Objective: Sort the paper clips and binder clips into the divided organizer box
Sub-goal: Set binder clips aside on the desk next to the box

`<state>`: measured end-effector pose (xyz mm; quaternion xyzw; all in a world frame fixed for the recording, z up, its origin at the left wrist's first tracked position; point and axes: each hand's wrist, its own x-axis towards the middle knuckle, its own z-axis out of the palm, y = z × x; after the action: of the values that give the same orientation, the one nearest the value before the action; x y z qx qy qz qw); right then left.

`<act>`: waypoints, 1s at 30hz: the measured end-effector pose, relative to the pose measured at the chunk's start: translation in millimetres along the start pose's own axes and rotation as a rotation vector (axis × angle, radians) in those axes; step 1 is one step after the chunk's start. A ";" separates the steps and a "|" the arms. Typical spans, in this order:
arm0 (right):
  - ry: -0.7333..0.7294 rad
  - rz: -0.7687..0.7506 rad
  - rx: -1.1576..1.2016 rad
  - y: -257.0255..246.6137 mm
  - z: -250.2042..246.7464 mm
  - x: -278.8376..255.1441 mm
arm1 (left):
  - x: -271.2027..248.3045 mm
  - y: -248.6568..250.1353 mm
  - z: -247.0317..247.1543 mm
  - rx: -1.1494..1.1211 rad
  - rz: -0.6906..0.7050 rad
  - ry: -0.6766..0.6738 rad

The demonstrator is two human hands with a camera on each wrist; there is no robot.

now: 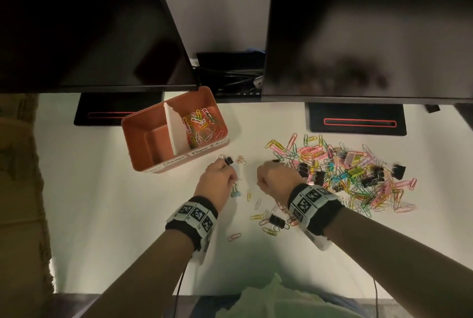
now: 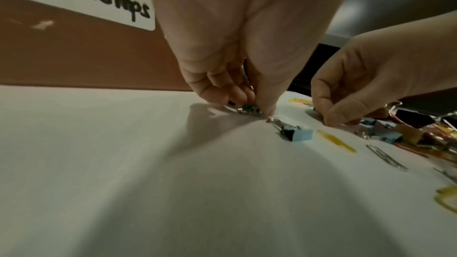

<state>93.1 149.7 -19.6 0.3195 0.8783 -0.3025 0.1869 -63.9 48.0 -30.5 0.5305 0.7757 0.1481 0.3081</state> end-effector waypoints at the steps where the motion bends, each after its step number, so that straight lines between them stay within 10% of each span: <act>1: 0.012 -0.019 0.000 0.6 0.7 -0.7 | -1.2 0.0 -2.4 -0.015 0.009 0.007; 10: -0.160 -0.298 -0.051 -7.8 1.9 -4.6 | -40.0 -14.9 -25.5 -0.183 0.152 -0.018; 20: -0.080 -0.225 0.024 -19.7 20.1 -14.6 | -79.3 -16.6 14.8 -0.010 0.139 -0.318; 30: -0.109 -0.191 -0.046 -12.7 4.3 -15.0 | -90.9 -10.0 23.7 0.096 0.193 -0.218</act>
<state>96.0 132.4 -9.8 0.2131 0.9000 -0.3157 0.2121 -33.8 -41.4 -25.1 0.6296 0.6893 0.0813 0.3492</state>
